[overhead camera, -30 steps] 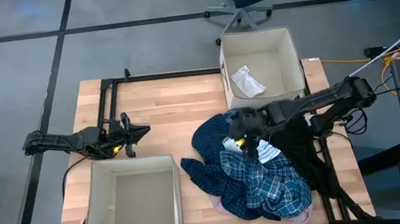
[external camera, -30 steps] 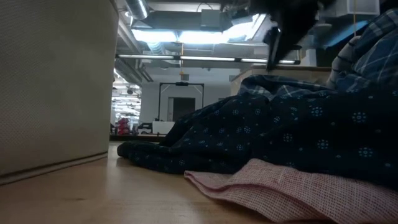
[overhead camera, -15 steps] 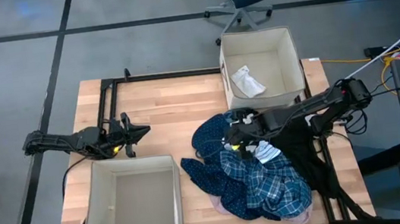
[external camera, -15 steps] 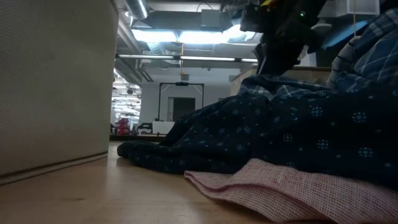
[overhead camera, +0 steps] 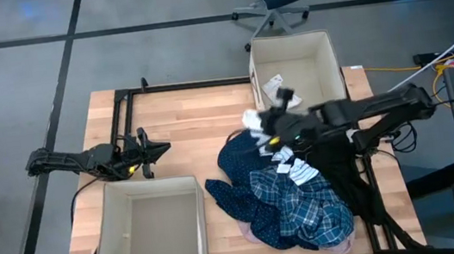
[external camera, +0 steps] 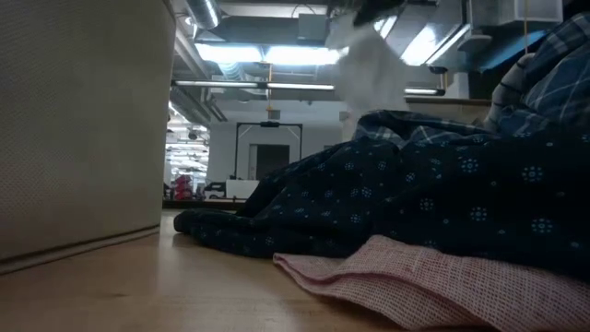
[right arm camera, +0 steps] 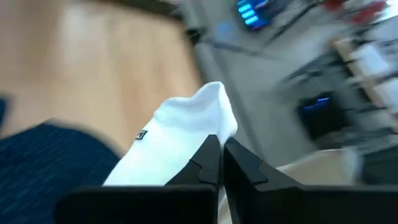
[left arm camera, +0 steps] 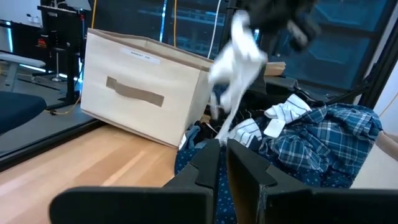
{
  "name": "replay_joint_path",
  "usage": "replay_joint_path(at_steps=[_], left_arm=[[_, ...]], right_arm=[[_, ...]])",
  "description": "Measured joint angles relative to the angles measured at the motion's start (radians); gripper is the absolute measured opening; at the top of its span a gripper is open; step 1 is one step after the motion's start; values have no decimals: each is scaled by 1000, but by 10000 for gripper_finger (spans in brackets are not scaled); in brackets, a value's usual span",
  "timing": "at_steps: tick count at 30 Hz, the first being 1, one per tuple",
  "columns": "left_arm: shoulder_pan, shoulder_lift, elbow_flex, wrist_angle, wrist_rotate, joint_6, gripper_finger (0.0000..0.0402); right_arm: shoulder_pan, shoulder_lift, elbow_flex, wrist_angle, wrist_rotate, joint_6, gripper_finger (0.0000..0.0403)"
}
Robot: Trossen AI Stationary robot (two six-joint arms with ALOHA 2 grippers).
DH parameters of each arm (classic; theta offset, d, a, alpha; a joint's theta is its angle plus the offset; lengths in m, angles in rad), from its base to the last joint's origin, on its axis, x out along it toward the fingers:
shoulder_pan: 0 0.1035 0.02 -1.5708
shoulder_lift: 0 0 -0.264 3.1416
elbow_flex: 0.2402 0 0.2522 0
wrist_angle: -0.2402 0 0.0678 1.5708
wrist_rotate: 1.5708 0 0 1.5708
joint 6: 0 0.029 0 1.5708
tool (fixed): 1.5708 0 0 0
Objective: Sort clothes
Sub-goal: Put the white sock into the top laundry organizer
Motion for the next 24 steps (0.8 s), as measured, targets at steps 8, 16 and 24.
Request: replay_joint_path(at_steps=[8, 16, 24], left_arm=[[0, 0, 0, 0, 0, 0, 19], [0, 0, 0, 0, 0, 0, 19], [0, 0, 0, 0, 0, 0, 19]], right_arm=[[-26, -68, 146, 4, -2, -77, 8], [-25, -98, 159, 33, -266, -76, 7], [-25, -98, 159, 65, -718, -98, 8]])
